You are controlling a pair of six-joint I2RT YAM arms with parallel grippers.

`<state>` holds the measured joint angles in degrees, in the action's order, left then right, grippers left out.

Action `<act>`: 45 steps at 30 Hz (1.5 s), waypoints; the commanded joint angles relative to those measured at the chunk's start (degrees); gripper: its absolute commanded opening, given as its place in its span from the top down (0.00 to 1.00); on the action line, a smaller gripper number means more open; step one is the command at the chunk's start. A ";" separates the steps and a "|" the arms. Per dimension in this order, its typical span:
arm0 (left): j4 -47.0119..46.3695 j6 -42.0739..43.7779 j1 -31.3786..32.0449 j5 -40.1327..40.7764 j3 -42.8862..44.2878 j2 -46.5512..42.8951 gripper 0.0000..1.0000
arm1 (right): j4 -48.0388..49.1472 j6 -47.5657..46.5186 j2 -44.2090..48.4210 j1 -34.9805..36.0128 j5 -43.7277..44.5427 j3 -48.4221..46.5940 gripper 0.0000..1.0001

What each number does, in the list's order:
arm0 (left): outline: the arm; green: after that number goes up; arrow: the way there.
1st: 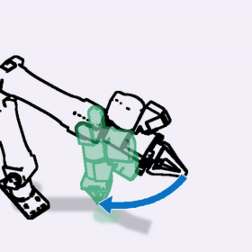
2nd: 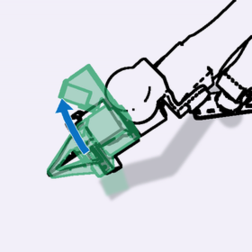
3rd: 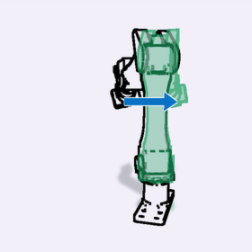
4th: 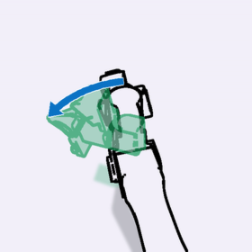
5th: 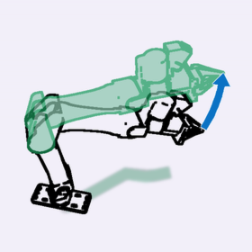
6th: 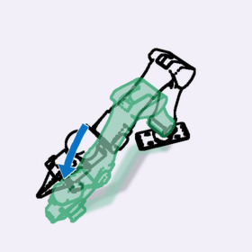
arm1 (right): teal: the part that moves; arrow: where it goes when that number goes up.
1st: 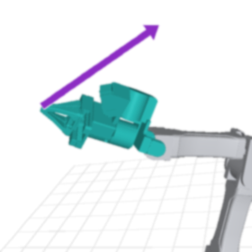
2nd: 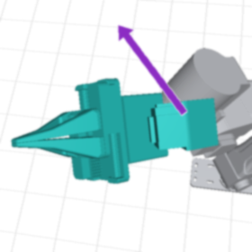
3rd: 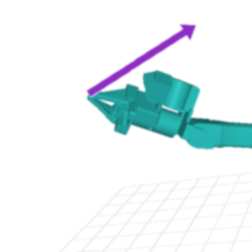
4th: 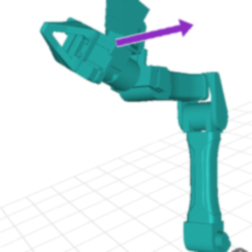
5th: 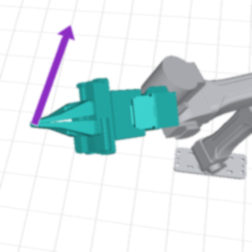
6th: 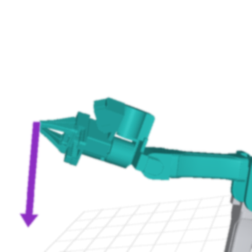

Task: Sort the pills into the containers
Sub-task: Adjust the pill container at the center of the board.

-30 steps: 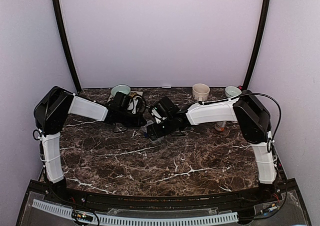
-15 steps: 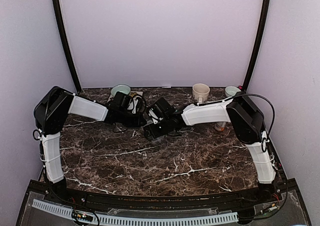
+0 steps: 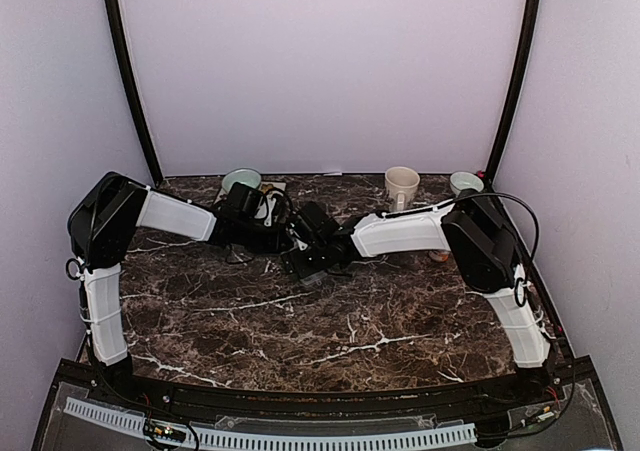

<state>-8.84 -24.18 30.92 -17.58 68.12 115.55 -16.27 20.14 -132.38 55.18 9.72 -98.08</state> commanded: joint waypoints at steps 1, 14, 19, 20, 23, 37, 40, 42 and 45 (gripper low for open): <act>2.26 -0.09 0.09 -0.26 0.78 0.20 0.99 | -1.30 1.42 -2.29 1.40 2.70 1.69 0.16; 2.18 -0.64 0.06 0.16 0.30 -0.62 0.99 | -2.70 2.51 -2.91 1.74 5.70 1.68 0.43; 1.38 -2.12 0.03 2.68 -0.09 -3.03 0.91 | -2.61 4.35 -2.07 1.78 6.80 2.27 0.43; 0.89 -2.63 0.02 3.85 -0.42 -4.12 0.87 | -2.76 4.95 -1.97 1.78 6.99 2.28 0.44; -0.85 -4.14 -0.03 7.74 -1.45 -8.02 0.75 | -3.60 7.19 -1.92 1.71 8.15 2.03 0.45; -8.76 -10.41 0.01 19.77 -14.20 -23.45 0.58 | -7.91 25.91 -3.64 0.77 19.75 -1.75 0.62; -9.43 -11.05 0.00 20.30 -16.37 -25.46 0.58 | -12.92 29.71 -6.17 0.44 23.55 -5.40 0.66; -9.91 -11.38 -0.02 20.35 -17.69 -26.34 0.58 | -15.10 30.76 -7.48 0.01 24.24 -6.65 0.66; -10.13 -11.47 0.06 20.26 -18.82 -27.17 0.58 | -16.97 32.35 -8.14 -0.47 26.07 -6.63 0.66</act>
<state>-17.06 -34.76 30.96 1.52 50.98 91.66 -25.30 47.35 -136.77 56.16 31.42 -105.08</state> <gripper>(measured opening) 0.420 0.696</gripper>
